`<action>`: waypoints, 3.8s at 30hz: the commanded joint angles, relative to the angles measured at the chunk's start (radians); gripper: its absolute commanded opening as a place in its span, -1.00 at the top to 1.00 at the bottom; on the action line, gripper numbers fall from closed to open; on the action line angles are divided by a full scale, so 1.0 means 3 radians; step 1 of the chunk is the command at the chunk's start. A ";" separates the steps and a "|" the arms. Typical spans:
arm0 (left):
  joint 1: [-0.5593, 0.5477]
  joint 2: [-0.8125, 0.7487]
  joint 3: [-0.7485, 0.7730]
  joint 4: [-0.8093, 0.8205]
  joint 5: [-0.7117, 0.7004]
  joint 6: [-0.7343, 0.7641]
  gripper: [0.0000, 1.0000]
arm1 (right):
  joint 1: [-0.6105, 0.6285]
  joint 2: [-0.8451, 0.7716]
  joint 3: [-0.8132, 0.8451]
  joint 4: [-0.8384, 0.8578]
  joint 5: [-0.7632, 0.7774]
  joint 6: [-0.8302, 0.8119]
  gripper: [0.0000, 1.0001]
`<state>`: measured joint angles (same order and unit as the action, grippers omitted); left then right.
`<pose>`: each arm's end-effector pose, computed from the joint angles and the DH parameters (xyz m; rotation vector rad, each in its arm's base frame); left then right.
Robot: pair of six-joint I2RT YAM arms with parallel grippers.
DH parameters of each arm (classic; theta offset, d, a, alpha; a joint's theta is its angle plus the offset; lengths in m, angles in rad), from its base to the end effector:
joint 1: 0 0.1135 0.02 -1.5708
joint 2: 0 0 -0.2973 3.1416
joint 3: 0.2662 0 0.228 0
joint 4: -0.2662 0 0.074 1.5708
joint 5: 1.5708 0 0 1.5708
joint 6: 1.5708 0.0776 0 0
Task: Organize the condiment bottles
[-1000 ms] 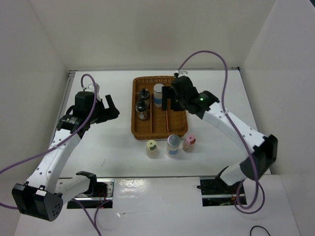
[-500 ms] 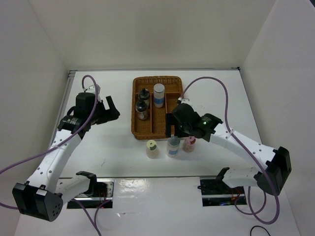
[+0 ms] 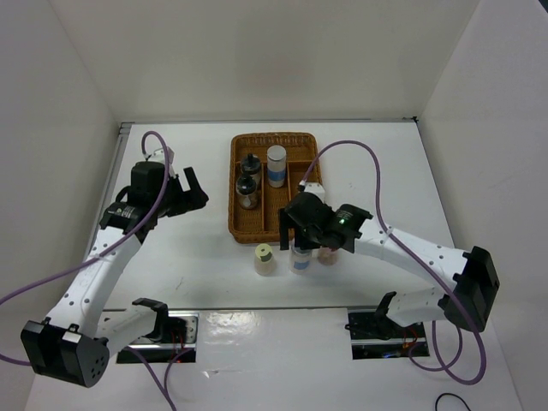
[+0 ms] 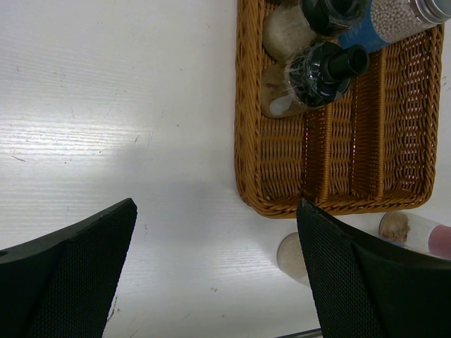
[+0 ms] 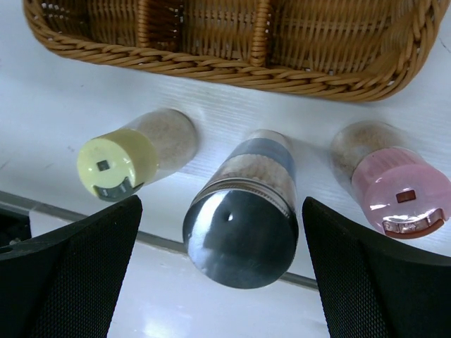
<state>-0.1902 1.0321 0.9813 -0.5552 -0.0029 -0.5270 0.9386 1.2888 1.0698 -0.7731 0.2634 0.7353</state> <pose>0.2110 -0.0404 0.3311 -0.3713 2.1740 -0.4023 0.1619 0.1869 0.2851 -0.1583 2.5409 0.3367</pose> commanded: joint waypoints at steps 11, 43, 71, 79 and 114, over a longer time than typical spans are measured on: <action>0.0020 -0.0122 -0.0009 0.0112 -0.0026 0.0008 -1.00 | 0.0031 -0.0021 -0.0202 -0.0154 0.0216 0.0264 -0.68; 0.0020 -0.0183 -0.0040 0.0143 0.0040 0.0008 -1.00 | -0.0597 0.1062 0.2646 -0.0466 0.0487 -0.0809 0.21; 0.0020 -0.0152 -0.0070 0.0174 0.0071 0.0008 -1.00 | -0.0782 0.2392 0.2810 0.0215 0.0482 -0.1091 0.23; 0.0020 -0.0122 -0.0070 0.0204 0.0071 0.0008 -1.00 | -0.0782 0.2464 0.2554 0.0353 0.0451 -0.1024 0.18; 0.0020 -0.0250 -0.0101 0.0204 0.0071 0.0008 -1.00 | 0.0568 0.0837 0.0473 0.0383 0.0216 0.0003 -0.97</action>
<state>-0.1902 0.9813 0.9588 -0.5297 0.0055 -0.5270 1.0615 1.5208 1.2102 -0.6765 0.2989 0.6800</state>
